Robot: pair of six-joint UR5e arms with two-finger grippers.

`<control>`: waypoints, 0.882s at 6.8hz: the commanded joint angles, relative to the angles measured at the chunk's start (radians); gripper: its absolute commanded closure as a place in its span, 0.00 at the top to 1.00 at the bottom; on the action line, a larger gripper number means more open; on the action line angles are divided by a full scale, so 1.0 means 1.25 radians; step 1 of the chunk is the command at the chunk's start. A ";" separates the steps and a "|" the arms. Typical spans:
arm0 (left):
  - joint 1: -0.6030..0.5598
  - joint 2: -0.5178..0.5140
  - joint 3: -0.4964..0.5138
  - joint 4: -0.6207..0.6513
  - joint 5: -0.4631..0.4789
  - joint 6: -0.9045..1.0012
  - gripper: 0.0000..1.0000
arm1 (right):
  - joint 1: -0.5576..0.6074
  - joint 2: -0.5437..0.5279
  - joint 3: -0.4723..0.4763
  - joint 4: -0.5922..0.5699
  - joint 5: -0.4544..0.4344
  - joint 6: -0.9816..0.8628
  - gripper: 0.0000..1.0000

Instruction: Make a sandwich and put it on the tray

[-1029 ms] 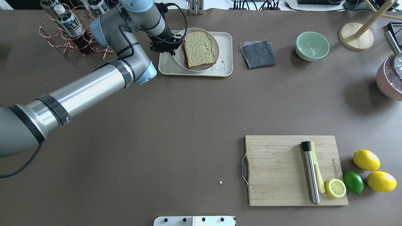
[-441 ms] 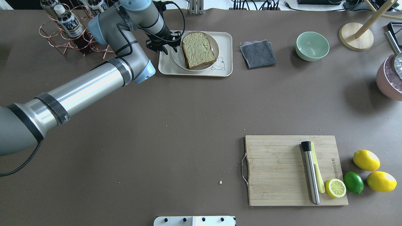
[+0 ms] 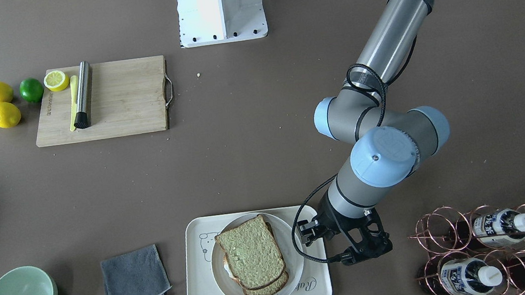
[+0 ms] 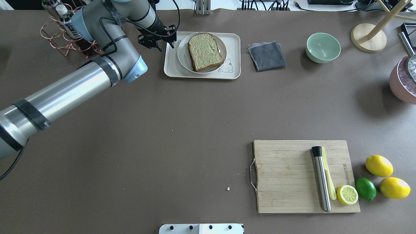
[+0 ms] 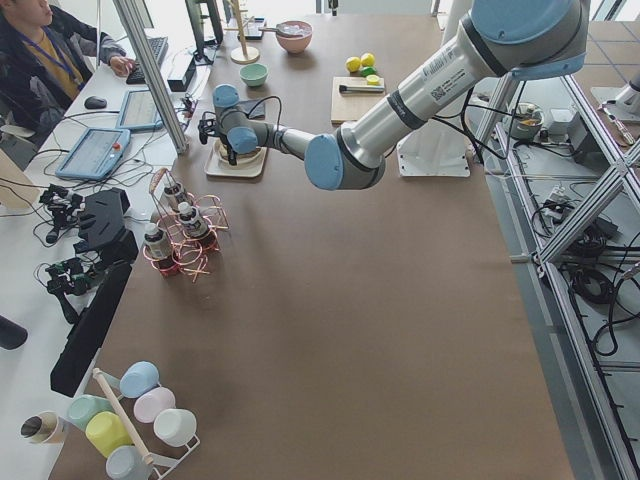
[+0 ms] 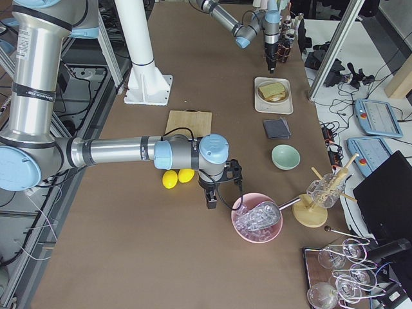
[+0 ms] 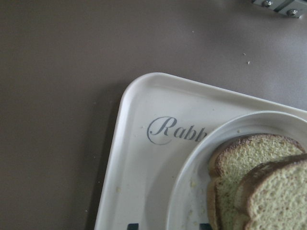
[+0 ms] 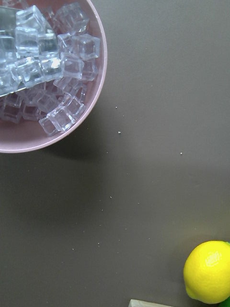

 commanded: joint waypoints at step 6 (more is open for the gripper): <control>-0.263 0.669 -0.765 0.525 -0.091 0.748 0.97 | 0.002 0.001 0.002 0.001 -0.012 0.001 1.00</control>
